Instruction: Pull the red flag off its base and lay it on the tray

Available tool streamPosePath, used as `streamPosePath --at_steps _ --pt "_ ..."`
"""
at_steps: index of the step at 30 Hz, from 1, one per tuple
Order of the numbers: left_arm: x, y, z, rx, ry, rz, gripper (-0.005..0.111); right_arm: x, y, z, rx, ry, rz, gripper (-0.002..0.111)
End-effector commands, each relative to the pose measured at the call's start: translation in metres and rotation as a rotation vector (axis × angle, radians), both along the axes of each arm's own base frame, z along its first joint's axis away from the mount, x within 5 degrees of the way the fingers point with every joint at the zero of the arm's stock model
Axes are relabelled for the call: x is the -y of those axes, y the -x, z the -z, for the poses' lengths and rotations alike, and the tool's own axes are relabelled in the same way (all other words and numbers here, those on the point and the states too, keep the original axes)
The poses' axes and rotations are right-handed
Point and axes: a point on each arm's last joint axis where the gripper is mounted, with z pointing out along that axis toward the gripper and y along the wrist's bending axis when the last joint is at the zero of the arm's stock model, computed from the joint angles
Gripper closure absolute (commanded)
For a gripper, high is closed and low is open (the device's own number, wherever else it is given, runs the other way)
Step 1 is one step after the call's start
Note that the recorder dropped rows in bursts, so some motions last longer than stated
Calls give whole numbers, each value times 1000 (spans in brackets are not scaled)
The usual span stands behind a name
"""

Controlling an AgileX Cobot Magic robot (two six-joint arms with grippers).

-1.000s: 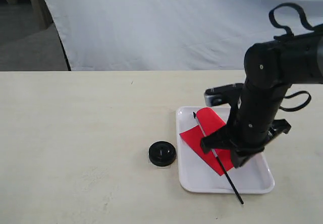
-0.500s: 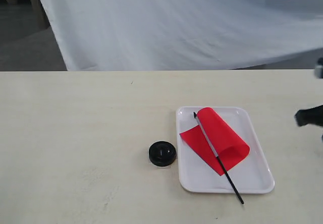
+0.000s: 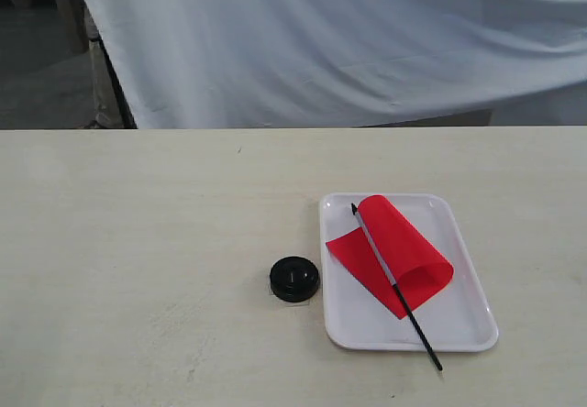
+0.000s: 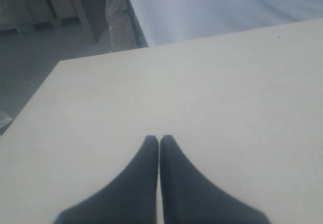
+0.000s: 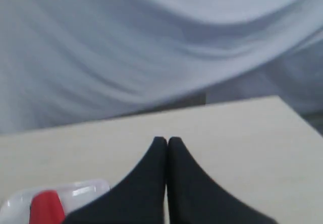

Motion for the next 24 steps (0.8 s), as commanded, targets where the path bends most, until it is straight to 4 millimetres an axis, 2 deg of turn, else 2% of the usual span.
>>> streamPosePath --at_steps 1,5,8,21,24 --pt "0 0 0 0 14 -2 105 -5 39 -1 257 35 17 107" --pt "0 0 0 0 14 -2 105 -12 73 -2 444 88 20 107" --pt "0 0 0 0 14 -2 105 -14 86 -4 510 93 13 107" --pt "0 0 0 0 14 -2 105 -17 86 -5 532 64 -86 107" --pt "0 0 0 0 14 -2 105 -17 83 2 472 -4 -99 107"
